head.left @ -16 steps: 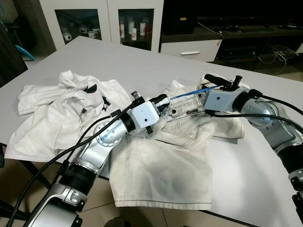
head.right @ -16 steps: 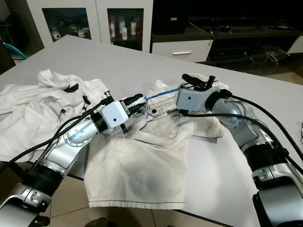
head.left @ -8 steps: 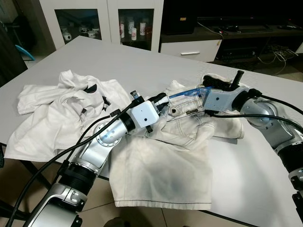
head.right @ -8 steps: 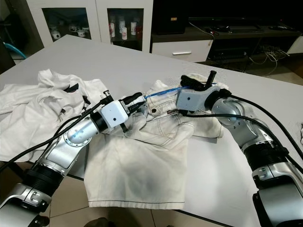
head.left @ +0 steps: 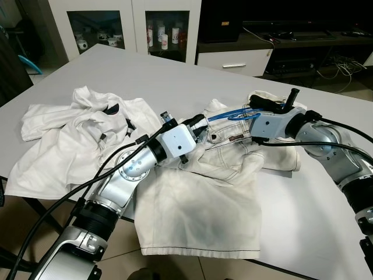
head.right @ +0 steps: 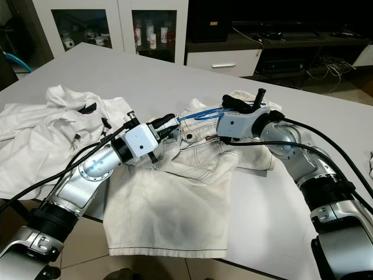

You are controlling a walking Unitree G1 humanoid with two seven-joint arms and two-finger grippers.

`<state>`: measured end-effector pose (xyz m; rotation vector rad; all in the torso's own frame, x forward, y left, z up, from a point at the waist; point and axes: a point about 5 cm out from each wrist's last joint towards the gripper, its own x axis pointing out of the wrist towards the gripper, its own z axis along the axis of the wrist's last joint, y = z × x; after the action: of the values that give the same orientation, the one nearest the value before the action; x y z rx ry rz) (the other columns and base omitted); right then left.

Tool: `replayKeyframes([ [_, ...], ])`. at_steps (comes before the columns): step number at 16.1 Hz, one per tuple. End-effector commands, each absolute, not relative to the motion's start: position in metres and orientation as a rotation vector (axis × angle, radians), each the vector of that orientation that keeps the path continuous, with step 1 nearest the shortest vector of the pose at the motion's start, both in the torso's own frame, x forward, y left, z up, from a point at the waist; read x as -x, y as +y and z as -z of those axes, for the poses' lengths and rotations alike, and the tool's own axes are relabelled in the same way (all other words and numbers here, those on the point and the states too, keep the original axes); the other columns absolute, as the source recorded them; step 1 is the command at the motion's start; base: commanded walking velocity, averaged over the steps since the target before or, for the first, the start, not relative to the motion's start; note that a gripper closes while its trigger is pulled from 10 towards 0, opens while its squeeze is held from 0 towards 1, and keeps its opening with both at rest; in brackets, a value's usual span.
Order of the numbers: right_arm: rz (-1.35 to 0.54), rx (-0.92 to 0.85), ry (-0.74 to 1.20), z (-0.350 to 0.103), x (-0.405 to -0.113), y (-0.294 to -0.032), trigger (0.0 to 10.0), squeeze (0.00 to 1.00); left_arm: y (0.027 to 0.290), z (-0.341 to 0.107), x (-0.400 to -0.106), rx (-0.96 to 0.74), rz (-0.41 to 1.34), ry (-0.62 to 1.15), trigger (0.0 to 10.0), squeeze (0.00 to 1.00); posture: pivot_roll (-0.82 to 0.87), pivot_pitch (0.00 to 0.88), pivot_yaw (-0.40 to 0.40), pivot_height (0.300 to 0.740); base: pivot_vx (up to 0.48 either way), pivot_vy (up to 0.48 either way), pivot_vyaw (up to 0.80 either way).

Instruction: Hang hanger

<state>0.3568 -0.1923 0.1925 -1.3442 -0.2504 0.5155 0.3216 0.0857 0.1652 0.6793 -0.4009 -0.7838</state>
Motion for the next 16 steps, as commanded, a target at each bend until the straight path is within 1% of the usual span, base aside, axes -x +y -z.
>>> replayKeyframes([
  [1,-0.497,1.348,-0.245,-0.197,-0.357,-0.198,2.0,0.0,0.083,-0.18,-0.326,-0.676,0.759,-0.457,10.0,0.0,0.05,0.0,-0.074,0.723,0.0,0.0,0.0],
  [2,-0.496,1.346,-0.251,-0.198,-0.357,-0.198,0.0,0.0,0.083,-0.18,-0.327,-0.66,0.752,-0.449,10.0,0.0,0.05,0.0,-0.074,0.723,0.0,0.0,0.0],
  [3,-0.488,1.346,-0.253,-0.198,-0.357,-0.198,0.0,0.0,0.083,-0.18,-0.327,-0.655,0.752,-0.44,10.0,0.0,0.05,0.0,-0.073,0.723,0.0,0.0,0.0],
  [4,-0.476,1.347,-0.254,-0.199,-0.358,-0.198,10.0,0.0,0.083,-0.179,-0.327,-0.656,0.756,-0.432,10.0,0.0,0.05,0.0,-0.072,0.723,0.0,0.0,0.0],
  [8,-0.464,1.346,-0.255,-0.2,-0.359,-0.199,10.0,0.0,0.086,-0.18,-0.33,-0.679,0.719,-0.438,10.0,0.0,0.05,0.0,-0.065,0.723,0.0,0.0,0.0],
  [9,-0.463,1.347,-0.256,-0.2,-0.359,-0.198,10.0,0.0,0.088,-0.182,-0.332,-0.671,0.706,-0.441,10.0,0.61,0.05,0.0,-0.063,0.723,0.0,0.0,0.0],
  [10,-0.461,1.346,-0.257,-0.199,-0.358,-0.198,10.0,0.0,0.089,-0.183,-0.332,-0.664,0.7,-0.45,10.0,1.0,0.05,0.0,-0.061,0.723,0.0,0.0,0.0],
  [12,-0.457,1.347,-0.257,-0.199,-0.358,-0.199,10.0,0.0,0.089,-0.184,-0.333,-0.689,0.689,-0.462,10.0,1.0,0.05,0.0,-0.056,0.723,0.0,0.0,0.0],
  [13,-0.454,1.349,-0.255,-0.199,-0.358,-0.201,10.0,0.0,0.089,-0.182,-0.334,-0.714,0.693,-0.449,10.0,0.0,0.05,0.0,-0.055,0.723,0.0,0.0,0.0],
  [16,-0.435,1.352,-0.24,-0.198,-0.356,-0.209,10.0,0.0,0.089,-0.178,-0.334,-0.735,0.704,-0.433,10.0,0.0,0.05,0.0,-0.053,0.723,0.0,0.0,0.0],
])
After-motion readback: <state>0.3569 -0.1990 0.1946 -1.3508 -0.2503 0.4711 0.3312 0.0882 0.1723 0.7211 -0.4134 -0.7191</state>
